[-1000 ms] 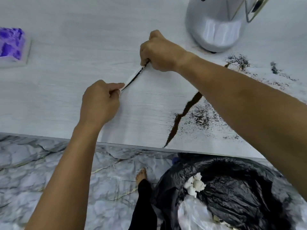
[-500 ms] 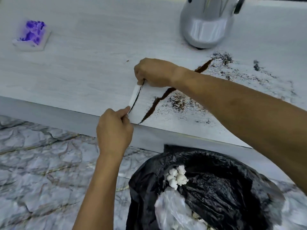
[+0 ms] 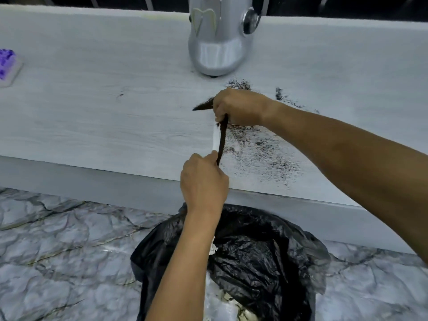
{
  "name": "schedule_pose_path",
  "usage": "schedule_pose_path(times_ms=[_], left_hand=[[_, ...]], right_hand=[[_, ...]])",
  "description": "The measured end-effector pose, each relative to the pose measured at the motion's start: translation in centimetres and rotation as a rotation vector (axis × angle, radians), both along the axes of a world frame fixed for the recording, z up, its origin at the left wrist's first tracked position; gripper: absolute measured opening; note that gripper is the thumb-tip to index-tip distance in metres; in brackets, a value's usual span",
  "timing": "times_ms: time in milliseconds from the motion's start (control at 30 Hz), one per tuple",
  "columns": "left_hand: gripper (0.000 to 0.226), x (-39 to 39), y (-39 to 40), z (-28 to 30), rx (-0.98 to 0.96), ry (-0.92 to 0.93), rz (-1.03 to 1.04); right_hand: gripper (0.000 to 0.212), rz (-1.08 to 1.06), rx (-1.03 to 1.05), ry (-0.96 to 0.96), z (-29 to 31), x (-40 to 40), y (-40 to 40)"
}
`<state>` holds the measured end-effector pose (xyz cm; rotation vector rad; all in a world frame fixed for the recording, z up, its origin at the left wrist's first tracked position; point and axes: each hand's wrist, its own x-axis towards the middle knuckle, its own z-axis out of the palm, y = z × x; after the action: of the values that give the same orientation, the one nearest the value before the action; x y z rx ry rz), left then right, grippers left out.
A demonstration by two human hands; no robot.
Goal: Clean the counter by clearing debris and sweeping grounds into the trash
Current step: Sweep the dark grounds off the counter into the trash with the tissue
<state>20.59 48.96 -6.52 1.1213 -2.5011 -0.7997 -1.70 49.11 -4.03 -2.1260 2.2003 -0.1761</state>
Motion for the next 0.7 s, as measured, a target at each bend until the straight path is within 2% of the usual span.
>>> schedule_pose_path(times_ms=[200, 300, 567, 633, 700], left_hand=[[0.037, -2.0, 2.5, 0.1, 0.015, -0.007, -0.073], [0.035, -2.2, 1.4, 0.7, 0.074, -0.023, -0.133], [0.026, -2.5, -7.4, 2.9, 0.279, 0.067, -0.150], [0.025, -2.3, -9.1, 3.1, 0.155, 0.131, -0.146], [0.027, -2.0, -10.5, 2.7, -0.080, 0.187, -0.217]], right_hand=[[0.014, -0.089, 0.004, 0.007, 0.4, -1.7, 4.9], [0.012, -0.100, 0.097, 0.050, 1.5, -2.0, 5.4], [0.043, -0.270, 0.199, -0.004, 4.2, -2.8, 0.6], [0.041, -0.264, 0.121, 0.003, 4.3, -3.0, -0.9], [0.034, -0.196, -0.019, 0.067, 3.5, -3.5, -1.7]])
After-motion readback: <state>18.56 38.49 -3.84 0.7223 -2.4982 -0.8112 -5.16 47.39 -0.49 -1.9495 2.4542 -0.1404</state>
